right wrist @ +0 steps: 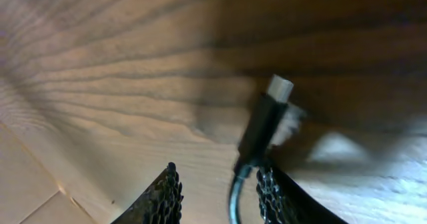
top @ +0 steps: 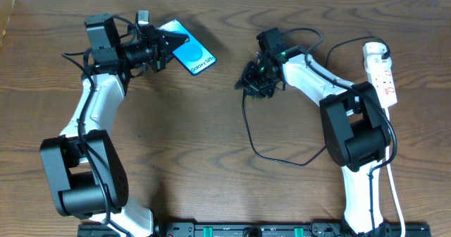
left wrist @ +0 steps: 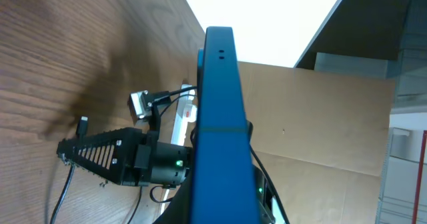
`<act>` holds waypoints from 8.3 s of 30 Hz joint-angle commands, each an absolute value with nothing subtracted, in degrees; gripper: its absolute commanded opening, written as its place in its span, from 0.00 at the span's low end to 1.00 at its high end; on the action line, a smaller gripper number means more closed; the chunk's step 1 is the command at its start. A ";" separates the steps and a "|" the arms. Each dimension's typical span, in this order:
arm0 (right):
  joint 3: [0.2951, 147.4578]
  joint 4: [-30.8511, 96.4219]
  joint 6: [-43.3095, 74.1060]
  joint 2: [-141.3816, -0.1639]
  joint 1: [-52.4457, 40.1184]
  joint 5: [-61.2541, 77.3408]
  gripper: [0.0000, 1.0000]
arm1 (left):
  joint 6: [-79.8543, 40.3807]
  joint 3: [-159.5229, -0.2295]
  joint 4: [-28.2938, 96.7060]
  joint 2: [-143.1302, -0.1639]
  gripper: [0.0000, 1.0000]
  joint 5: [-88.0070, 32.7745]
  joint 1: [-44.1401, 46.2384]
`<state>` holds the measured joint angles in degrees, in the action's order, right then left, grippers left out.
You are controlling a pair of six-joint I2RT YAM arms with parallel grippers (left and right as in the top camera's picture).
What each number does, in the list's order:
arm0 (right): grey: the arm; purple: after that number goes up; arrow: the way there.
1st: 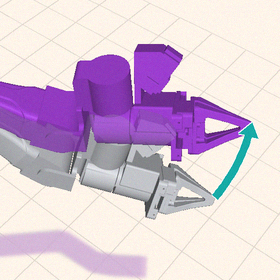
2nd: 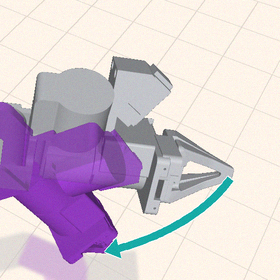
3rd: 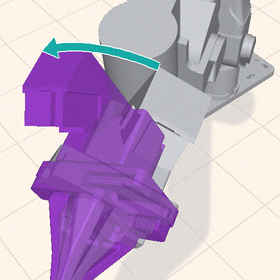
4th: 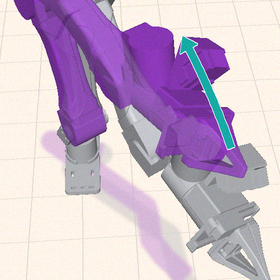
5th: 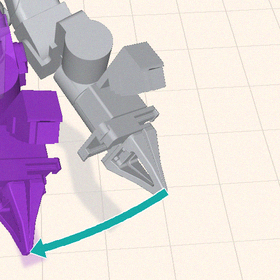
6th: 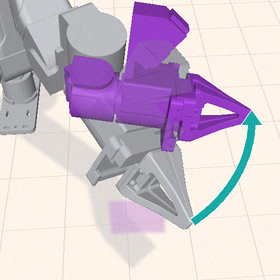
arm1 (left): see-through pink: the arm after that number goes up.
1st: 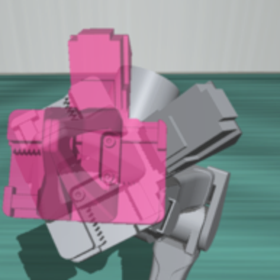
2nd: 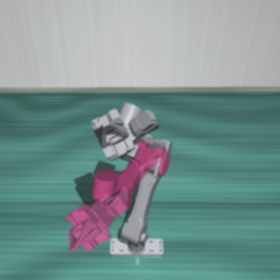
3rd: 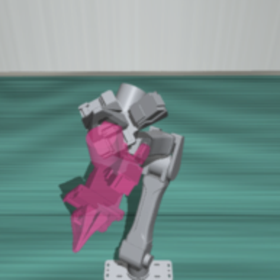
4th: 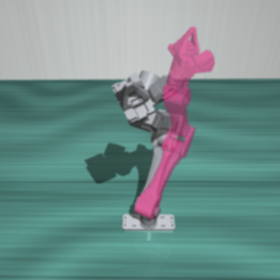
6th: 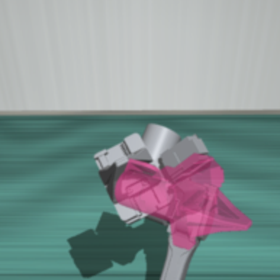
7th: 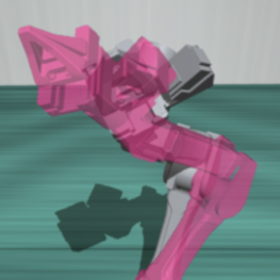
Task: Plug charger to phone and switch on socket
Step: 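Insert the USB-C connector into the phone's bottom port with the right gripper, then lower the plugged phone onto the table with the left gripper and release, then move the right gripper to the power strip's orange switch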
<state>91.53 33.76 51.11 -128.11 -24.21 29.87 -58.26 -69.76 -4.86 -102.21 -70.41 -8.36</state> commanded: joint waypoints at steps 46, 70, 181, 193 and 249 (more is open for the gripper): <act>92.07 62.96 -22.13 -112.40 -22.24 77.84 0.01 | -59.31 -70.41 -19.49 -100.92 0.07 -85.95 -8.45; 92.07 33.95 10.92 -112.40 -28.47 75.35 0.01 | -65.73 -70.41 -27.14 -100.92 0.07 -83.74 -8.38; 92.07 61.41 3.70 -110.13 -13.61 34.79 0.31 | -17.17 -67.48 25.50 -118.26 0.49 -34.76 4.84; 92.07 64.05 2.85 -110.13 -13.61 31.57 0.32 | -17.19 -67.48 26.81 -118.26 0.58 -27.35 4.80; 98.83 72.42 -4.99 -98.76 3.01 27.09 0.50 | -18.92 -69.12 36.03 -64.73 0.97 -23.31 0.32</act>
<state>97.89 71.53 -4.25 -99.37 2.98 28.45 -18.68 -69.04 35.88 -64.62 -23.79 0.34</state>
